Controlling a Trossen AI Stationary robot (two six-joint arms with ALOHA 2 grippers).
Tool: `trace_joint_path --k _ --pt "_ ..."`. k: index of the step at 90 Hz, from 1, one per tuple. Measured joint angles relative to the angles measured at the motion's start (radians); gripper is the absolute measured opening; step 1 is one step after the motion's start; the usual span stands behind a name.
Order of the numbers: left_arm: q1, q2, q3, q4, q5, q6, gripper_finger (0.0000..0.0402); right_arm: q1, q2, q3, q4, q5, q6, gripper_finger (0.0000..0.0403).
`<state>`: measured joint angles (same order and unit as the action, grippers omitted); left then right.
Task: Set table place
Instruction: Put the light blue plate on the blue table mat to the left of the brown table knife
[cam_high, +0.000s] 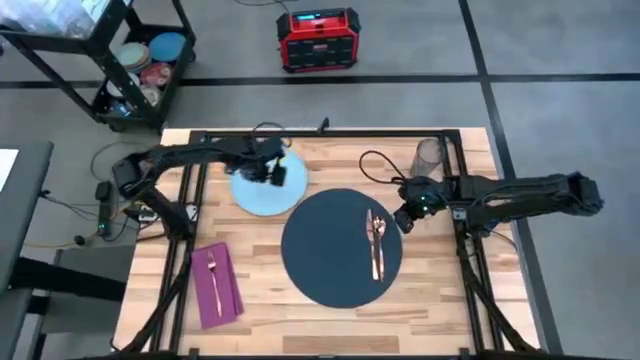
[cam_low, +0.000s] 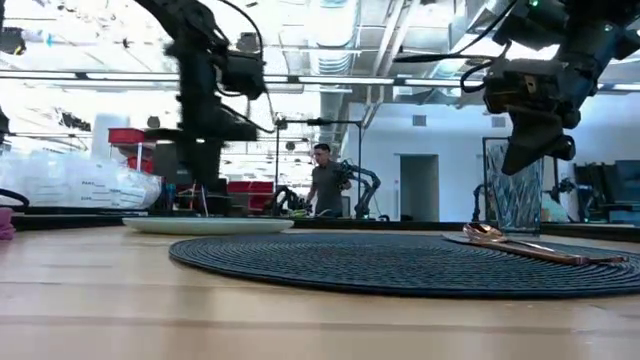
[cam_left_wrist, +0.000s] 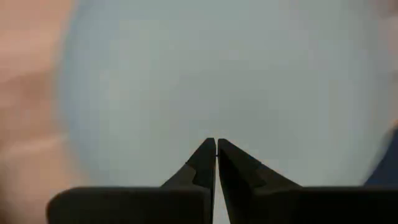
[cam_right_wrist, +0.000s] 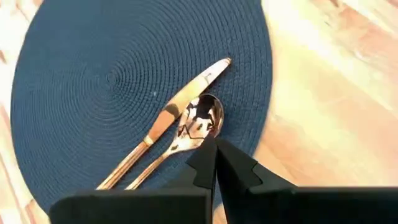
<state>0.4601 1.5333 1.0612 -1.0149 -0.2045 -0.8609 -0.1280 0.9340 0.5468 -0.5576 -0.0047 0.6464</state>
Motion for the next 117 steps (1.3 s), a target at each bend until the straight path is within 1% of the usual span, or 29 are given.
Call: trace_joint_path --k 10,22,30,42,51,55,64,73,78,86,95,104,117 --pt "-0.030 0.002 -0.087 0.054 0.054 -0.044 0.0000 0.000 0.001 0.000 -0.003 0.001 -0.003 0.0000" --pt "-0.046 0.071 -0.158 0.204 0.108 -0.103 0.0000 0.000 -0.001 0.000 -0.010 0.000 0.000 0.0000" --pt "-0.048 0.116 -0.162 0.346 0.143 -0.117 0.0000 0.000 -0.002 0.000 -0.011 0.001 0.000 0.0000" --pt "-0.039 0.178 -0.137 0.631 0.191 -0.136 0.0000 0.000 -0.002 0.000 -0.012 0.000 0.001 0.0000" --pt "-0.027 0.185 -0.125 0.810 0.200 -0.172 0.0000 0.000 -0.002 0.000 -0.013 0.000 0.001 0.0000" --pt "-0.023 0.169 -0.119 0.859 0.190 -0.188 0.0000 0.000 -0.002 0.000 -0.013 0.000 0.001 0.0000" --pt "-0.020 0.114 -0.119 0.805 0.124 -0.231 0.0000 0.000 -0.004 0.000 -0.013 0.008 0.001 0.0000" --pt "-0.031 0.049 -0.121 0.621 0.010 -0.297 0.0000 0.000 -0.016 0.000 0.002 0.029 0.001 0.0000" --pt "-0.032 0.021 -0.123 0.533 -0.034 -0.307 0.0000 0.001 -0.021 0.000 0.009 0.039 0.001 0.0000" --pt "-0.015 -0.012 -0.158 0.483 -0.033 -0.283 0.0010 -0.006 -0.027 0.000 0.036 0.042 0.000 0.0004" --pt "0.021 -0.044 -0.195 0.485 -0.005 -0.242 0.0043 -0.013 -0.028 0.000 0.037 0.036 -0.021 0.0025" --pt "0.055 -0.071 -0.222 0.484 0.013 -0.212 0.0086 -0.013 -0.028 0.000 0.034 0.034 -0.026 0.0060" --pt "0.102 -0.098 -0.244 0.449 0.012 -0.209 0.0150 0.001 -0.024 0.000 0.026 0.035 -0.026 0.0107"
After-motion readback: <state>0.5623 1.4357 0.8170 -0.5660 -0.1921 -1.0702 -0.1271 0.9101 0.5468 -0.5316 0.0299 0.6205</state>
